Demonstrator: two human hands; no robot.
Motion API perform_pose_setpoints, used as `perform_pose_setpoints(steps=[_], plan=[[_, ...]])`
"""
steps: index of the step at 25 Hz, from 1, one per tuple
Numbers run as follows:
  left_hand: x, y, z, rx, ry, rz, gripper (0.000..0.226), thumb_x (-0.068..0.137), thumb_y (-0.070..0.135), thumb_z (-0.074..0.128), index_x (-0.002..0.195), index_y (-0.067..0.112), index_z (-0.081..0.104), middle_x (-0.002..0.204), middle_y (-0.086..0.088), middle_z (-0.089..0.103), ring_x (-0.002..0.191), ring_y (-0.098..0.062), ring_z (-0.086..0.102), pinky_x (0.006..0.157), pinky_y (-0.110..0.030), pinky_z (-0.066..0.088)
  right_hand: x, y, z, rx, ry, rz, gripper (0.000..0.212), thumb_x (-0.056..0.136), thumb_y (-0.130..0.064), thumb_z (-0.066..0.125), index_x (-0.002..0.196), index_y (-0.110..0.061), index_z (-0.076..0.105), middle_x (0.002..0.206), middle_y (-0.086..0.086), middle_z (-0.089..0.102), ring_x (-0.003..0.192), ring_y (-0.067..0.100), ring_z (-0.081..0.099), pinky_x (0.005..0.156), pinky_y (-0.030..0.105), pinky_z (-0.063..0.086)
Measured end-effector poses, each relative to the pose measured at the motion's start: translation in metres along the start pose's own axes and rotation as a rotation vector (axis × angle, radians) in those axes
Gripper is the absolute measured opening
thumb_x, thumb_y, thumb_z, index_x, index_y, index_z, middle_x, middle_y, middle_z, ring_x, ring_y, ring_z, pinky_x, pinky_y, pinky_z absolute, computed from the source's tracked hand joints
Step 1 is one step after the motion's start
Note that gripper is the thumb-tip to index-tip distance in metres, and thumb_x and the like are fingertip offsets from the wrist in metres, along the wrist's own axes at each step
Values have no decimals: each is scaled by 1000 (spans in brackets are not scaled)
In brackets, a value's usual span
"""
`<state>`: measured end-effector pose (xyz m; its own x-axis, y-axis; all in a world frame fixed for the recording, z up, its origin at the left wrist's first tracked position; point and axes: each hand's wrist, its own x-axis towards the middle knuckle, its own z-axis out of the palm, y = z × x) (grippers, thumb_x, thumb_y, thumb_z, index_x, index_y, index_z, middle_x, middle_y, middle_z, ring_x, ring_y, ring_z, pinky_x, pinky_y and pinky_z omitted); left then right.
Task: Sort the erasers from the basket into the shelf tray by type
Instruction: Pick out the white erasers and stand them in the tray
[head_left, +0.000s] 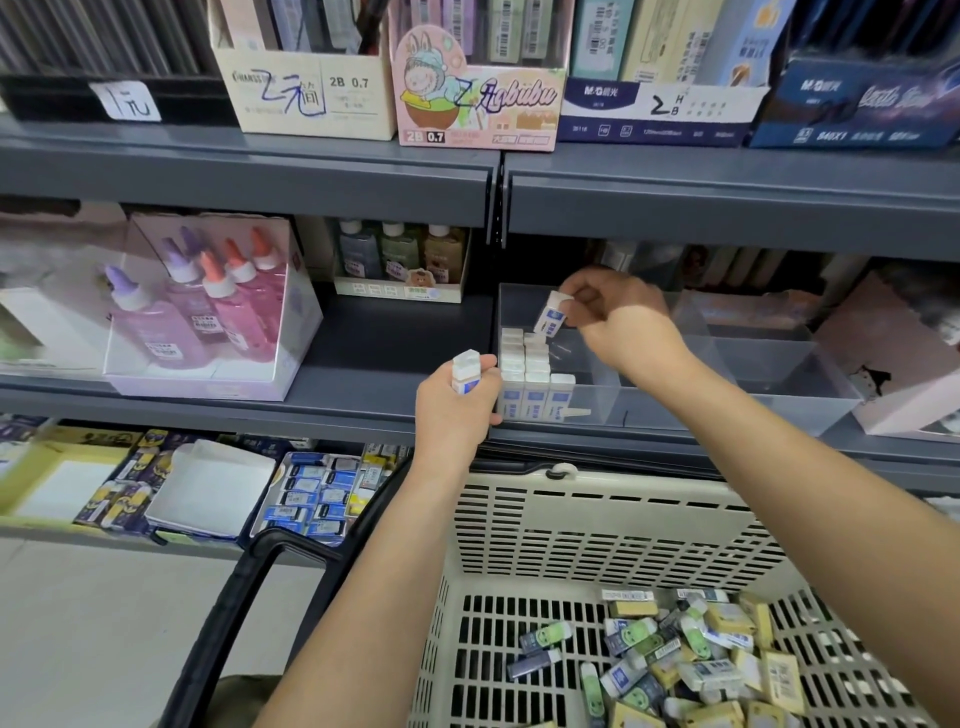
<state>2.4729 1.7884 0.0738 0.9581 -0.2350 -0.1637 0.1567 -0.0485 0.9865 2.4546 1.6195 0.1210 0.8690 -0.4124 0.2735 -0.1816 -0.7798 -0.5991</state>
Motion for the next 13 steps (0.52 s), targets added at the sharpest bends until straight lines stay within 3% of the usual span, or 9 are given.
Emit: perform_pose_setpoints(steps=[4, 8, 13], plan=[[1, -2, 0, -10, -9, -9, 14, 87, 17, 60, 85, 31, 64, 84, 8, 66, 57, 6, 63, 67, -23, 56, 5, -4, -3, -6, -58, -6, 12, 89, -13, 56, 98, -18, 64, 85, -4, 63, 85, 19, 64, 83, 25, 49], [1, -2, -1, -15, -19, -11, 15, 87, 17, 60, 84, 31, 63, 82, 8, 66, 57, 6, 63, 66, -21, 56, 9, -7, -1, -34, -45, -20, 15, 90, -14, 54, 100, -19, 64, 85, -4, 64, 86, 19, 64, 84, 23, 48], [2, -3, -1, -19, -23, -27, 15, 87, 16, 60, 84, 30, 64, 81, 7, 66, 55, 7, 62, 75, -33, 57, 13, -1, -8, -191, 32, -75, 17, 91, -20, 51, 104, -19, 62, 98, 8, 70, 91, 30, 63, 83, 34, 49]])
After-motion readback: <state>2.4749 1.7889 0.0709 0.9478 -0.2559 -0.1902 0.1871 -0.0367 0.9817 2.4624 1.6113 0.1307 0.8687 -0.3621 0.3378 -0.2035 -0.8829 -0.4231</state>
